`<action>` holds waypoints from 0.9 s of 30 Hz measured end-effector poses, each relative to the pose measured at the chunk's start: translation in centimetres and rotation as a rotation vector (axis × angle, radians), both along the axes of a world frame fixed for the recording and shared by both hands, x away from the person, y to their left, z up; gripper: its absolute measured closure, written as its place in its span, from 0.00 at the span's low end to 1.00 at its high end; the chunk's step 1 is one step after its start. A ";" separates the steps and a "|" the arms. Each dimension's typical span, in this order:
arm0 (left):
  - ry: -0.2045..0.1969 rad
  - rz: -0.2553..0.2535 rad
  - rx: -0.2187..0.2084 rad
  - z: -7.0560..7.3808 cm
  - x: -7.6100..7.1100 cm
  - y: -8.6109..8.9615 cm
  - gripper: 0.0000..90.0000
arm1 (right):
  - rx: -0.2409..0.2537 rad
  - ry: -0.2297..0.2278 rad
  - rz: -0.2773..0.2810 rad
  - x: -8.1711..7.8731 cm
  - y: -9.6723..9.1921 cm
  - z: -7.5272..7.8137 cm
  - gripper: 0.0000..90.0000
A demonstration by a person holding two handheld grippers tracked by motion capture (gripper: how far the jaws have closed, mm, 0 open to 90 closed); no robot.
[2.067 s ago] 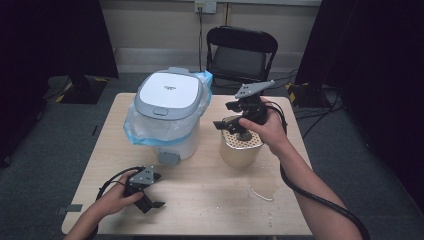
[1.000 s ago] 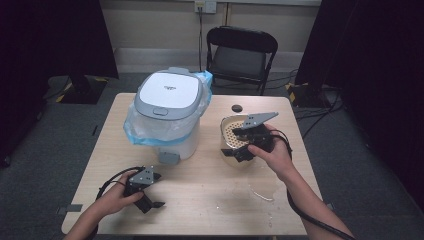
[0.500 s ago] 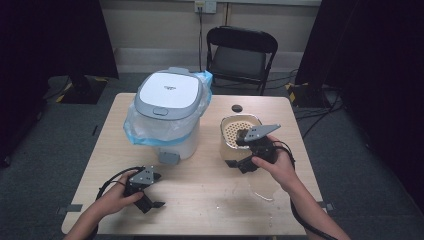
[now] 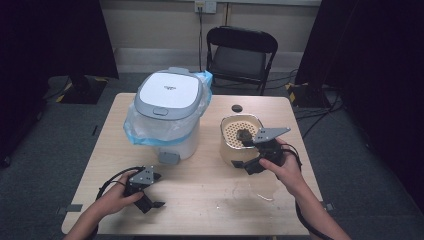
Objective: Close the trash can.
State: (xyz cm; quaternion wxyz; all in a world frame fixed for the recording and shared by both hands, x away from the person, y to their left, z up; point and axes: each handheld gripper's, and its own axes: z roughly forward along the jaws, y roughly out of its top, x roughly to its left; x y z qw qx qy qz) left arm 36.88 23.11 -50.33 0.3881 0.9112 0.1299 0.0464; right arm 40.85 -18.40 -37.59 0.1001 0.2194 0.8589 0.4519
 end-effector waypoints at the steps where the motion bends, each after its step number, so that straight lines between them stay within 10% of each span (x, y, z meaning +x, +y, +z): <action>1: 0.000 0.000 0.000 0.0 0.0 0.0 0.00 | -0.004 -0.001 -0.002 -0.1 -0.1 0.1 0.16; 27: 0.000 -0.001 0.000 0.0 0.0 0.0 0.00 | -0.027 0.025 -0.010 -2.7 -3.8 -1.9 0.16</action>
